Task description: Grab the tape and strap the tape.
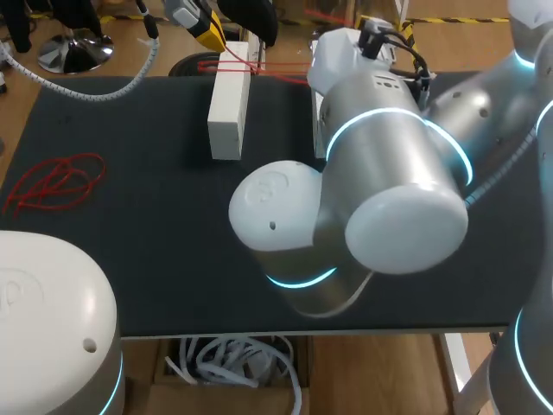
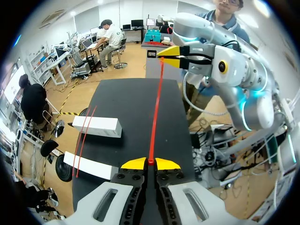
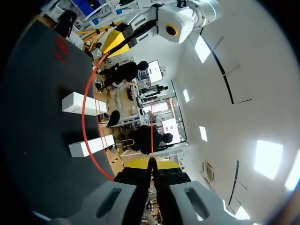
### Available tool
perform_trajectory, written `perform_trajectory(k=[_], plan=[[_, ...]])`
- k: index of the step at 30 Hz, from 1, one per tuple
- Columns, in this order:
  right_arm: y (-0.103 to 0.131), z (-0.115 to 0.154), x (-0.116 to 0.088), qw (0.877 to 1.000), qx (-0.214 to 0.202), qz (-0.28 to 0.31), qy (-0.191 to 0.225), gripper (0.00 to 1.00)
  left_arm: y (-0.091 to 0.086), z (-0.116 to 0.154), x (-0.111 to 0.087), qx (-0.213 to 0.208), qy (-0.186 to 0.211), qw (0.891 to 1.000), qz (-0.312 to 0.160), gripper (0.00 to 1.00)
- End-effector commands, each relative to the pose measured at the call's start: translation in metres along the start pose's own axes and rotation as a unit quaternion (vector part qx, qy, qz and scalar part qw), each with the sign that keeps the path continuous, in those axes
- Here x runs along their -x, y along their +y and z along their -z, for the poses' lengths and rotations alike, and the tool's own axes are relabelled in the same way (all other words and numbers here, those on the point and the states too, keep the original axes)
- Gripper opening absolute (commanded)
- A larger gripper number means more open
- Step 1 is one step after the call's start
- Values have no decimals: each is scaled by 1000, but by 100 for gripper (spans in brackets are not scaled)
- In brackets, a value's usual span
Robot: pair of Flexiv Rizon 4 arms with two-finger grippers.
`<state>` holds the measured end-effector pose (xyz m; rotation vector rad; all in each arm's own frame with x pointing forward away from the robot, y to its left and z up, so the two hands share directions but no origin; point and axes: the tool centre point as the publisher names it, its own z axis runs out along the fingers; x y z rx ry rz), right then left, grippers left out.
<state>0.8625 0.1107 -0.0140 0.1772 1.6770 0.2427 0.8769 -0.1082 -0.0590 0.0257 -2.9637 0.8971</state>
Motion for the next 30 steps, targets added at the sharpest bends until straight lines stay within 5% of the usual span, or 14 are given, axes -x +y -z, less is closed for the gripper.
perform_trajectory(k=[1,21,30], plan=[[1,5,3,1000,2,2,5,0,0,1,-1,2,0,1000,1,0],[3,19,0,1000,10,2,24,0,0,1,-1,2,0,1000,1,0],[5,0,1,1000,3,3,3,0,0,1,-1,2,0,1000,1,0]])
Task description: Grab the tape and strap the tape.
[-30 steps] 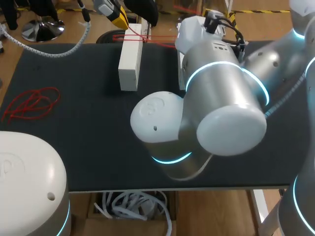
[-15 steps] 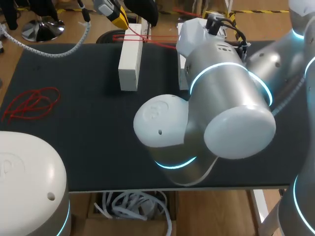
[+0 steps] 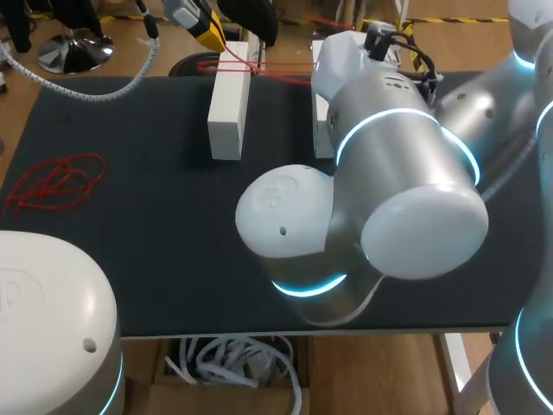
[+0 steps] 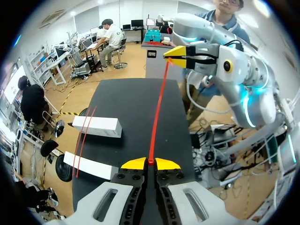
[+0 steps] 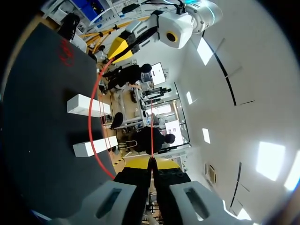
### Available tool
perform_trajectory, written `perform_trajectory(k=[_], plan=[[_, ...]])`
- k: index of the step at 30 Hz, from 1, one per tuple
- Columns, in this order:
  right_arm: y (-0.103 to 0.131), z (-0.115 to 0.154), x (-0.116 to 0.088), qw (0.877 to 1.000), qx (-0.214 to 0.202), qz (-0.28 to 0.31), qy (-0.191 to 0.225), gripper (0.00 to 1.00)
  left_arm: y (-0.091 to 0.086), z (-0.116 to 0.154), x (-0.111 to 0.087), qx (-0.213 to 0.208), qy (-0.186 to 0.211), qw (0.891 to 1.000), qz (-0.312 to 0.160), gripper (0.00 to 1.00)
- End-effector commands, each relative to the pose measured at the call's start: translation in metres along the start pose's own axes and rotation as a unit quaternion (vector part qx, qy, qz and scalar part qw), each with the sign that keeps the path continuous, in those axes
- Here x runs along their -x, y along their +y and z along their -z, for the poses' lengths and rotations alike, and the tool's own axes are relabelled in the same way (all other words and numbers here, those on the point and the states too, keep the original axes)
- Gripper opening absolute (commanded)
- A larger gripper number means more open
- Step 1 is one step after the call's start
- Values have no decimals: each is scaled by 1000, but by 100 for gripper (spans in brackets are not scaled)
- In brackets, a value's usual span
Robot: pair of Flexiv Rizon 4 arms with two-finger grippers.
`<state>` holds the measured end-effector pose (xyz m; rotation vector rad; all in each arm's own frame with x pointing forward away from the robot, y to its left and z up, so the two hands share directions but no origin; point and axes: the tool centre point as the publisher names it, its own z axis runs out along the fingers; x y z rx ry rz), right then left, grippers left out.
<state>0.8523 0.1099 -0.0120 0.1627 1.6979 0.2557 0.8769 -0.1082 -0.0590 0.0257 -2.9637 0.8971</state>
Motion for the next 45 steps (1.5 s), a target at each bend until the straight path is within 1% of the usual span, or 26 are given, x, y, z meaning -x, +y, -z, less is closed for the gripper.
perform_trajectory(k=[1,7,13,16,22,27,36,39,45], plan=[[5,-14,2,1000,-4,1,-11,0,0,1,-1,2,0,1000,1,0],[6,-32,0,1000,-5,5,-22,0,0,1,-1,2,0,1000,1,0],[11,-41,0,1000,0,9,-28,0,0,1,-1,2,0,1000,1,0],[14,-43,-1,999,-4,16,-32,0,0,1,-1,2,0,1000,1,0],[22,-42,1,999,-24,30,-35,0,0,1,-1,2,0,1000,1,0],[26,-45,0,997,-43,55,-36,0,0,1,-1,2,0,1000,1,0],[40,-48,-11,994,-15,106,-28,0,0,1,-1,2,0,1000,1,0],[43,-45,-13,993,-6,115,-24,0,0,1,-1,2,0,1000,1,0],[48,-39,-21,990,-3,143,-14,0,0,1,-1,2,0,1000,1,0]])
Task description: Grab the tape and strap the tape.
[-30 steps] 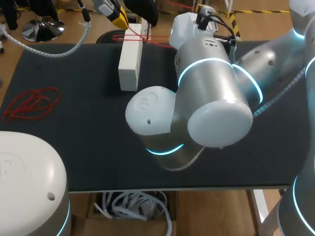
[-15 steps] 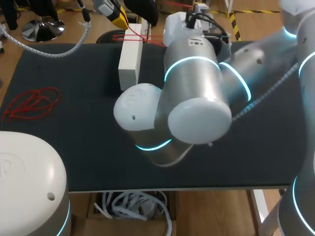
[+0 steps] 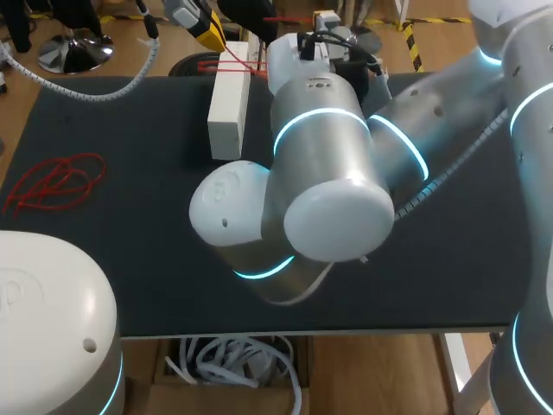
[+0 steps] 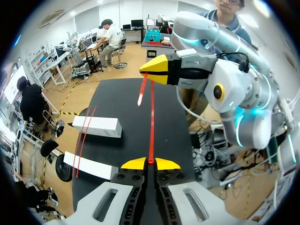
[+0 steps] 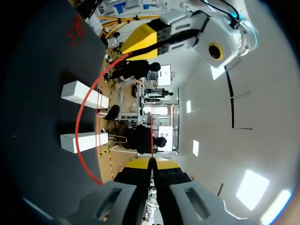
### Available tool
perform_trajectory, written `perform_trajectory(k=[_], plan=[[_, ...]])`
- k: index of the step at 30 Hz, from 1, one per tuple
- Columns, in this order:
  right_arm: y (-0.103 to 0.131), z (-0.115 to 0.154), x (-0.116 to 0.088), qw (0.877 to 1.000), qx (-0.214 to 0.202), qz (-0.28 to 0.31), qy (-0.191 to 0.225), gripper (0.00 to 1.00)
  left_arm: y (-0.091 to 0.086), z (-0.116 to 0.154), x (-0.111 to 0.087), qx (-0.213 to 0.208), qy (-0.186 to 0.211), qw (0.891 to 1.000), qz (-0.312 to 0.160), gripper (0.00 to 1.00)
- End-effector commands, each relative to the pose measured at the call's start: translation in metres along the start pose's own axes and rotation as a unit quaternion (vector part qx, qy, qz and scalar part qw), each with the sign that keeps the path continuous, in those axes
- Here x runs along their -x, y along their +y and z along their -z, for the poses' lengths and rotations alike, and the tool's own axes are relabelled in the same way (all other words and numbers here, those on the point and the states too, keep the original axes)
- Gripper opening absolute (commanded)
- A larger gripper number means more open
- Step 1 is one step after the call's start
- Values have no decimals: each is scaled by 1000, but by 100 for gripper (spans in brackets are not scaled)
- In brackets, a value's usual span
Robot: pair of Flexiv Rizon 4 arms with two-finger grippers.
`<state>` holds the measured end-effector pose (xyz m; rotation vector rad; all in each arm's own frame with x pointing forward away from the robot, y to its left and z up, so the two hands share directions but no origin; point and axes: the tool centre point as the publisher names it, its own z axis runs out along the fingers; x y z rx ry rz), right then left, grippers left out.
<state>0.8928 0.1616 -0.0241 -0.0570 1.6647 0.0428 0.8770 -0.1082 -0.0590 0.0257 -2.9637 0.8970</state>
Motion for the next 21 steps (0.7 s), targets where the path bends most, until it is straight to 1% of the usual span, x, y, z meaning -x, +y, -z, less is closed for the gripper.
perform_trajectory(k=[1,6,13,21], plan=[[5,7,-1,1000,4,12,5,0,0,1,-1,2,0,1000,1,0],[13,8,0,1000,5,17,8,0,0,1,-1,2,0,1000,1,0],[23,8,1,1000,17,26,6,0,0,1,-1,2,0,1000,1,0],[29,11,2,999,24,38,11,0,0,1,-1,2,0,1000,1,0]])
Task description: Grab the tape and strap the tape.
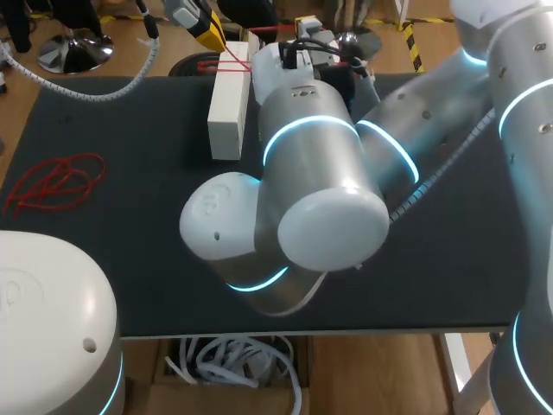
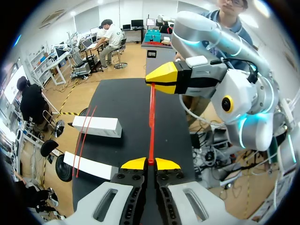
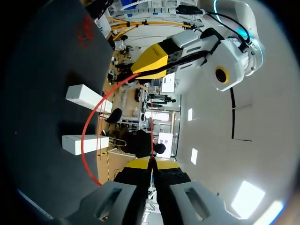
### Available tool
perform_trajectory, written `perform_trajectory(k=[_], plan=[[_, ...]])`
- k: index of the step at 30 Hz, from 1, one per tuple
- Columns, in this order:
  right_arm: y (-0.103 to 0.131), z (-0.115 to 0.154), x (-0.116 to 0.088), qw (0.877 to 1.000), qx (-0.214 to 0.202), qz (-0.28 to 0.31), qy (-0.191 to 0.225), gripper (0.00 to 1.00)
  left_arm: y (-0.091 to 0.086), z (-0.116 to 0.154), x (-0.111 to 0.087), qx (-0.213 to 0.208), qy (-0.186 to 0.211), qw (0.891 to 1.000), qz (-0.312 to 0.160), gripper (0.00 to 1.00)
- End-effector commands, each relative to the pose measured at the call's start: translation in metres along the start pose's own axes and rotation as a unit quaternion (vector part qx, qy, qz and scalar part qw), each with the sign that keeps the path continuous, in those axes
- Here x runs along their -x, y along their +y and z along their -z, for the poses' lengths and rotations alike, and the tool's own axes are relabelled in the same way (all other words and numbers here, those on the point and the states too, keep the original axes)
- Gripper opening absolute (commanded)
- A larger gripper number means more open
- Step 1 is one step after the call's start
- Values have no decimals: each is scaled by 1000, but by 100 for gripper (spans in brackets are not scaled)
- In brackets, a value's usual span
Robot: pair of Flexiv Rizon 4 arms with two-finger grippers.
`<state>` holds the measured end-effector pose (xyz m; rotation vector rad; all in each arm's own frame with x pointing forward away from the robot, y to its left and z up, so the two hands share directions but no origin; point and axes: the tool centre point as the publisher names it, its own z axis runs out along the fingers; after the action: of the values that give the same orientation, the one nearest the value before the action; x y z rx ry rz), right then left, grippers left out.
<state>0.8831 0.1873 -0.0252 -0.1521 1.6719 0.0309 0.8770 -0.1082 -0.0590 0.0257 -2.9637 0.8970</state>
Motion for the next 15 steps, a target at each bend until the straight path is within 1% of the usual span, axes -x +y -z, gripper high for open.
perform_trajectory(k=[1,15], plan=[[4,3,4,1000,0,4,6,0,0,1,-1,2,0,1000,1,0],[17,5,7,1000,5,16,6,0,0,1,-1,2,0,1000,1,0]])
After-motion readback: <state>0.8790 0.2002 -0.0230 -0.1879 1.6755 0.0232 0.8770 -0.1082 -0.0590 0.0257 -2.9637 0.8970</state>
